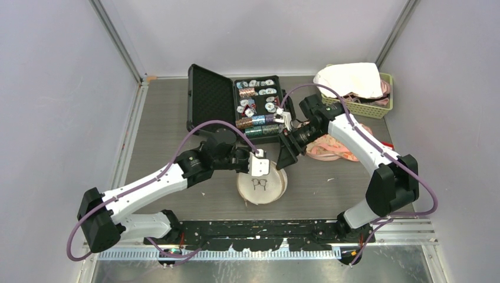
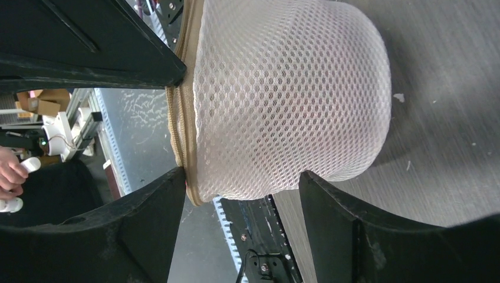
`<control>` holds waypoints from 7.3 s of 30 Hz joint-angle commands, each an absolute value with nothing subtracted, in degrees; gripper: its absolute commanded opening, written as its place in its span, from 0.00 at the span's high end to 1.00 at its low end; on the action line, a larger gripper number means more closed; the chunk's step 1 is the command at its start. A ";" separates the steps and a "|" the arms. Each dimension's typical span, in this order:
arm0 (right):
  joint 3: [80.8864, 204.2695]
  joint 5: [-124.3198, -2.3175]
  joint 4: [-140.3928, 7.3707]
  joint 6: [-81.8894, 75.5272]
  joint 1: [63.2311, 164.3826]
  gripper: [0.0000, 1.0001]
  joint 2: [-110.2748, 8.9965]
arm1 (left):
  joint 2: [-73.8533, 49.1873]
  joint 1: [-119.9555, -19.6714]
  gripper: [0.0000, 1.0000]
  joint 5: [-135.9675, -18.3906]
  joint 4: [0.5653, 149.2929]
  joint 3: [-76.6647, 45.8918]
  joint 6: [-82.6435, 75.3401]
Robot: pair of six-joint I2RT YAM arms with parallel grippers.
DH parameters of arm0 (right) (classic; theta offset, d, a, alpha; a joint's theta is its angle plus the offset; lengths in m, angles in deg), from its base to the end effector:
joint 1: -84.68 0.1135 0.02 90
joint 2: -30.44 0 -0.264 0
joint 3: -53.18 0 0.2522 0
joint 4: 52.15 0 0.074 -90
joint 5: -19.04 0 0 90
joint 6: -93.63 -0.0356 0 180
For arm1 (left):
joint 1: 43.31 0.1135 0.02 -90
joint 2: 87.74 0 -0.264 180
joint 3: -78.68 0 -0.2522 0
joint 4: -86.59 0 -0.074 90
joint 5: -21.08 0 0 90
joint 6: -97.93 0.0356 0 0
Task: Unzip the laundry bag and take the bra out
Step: Unzip the laundry bag at the center of the board, then open the laundry bag at the center of the board, then pick up the bra from the laundry bag.
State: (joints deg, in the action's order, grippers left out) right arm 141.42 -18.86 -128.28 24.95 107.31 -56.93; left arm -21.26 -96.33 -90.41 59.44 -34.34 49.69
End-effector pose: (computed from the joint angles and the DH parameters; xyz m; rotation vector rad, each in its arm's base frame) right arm 0.2517 0.1354 0.2883 -1.1332 2.3660 1.2836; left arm 0.1475 -0.2176 0.3097 1.6500 1.1958 -0.5047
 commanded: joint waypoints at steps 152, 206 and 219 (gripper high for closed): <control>128.45 -28.63 -102.54 -5.15 105.56 0.99 -56.05 | -25.09 -81.28 0.62 -99.80 34.80 -34.55 46.14; 141.90 -47.35 -106.69 51.02 127.15 0.42 -70.18 | -42.36 -76.54 0.69 -105.43 31.11 -54.00 67.41; 140.33 -53.37 -101.18 50.44 129.00 0.40 -70.76 | -40.27 -80.97 0.68 -103.99 33.72 -56.01 74.79</control>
State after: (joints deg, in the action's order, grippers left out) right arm 140.53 -50.86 -104.77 49.63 128.12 -73.17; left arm -39.86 -80.42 -103.53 30.78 -54.82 71.54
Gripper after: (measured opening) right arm 0.602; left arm 0.319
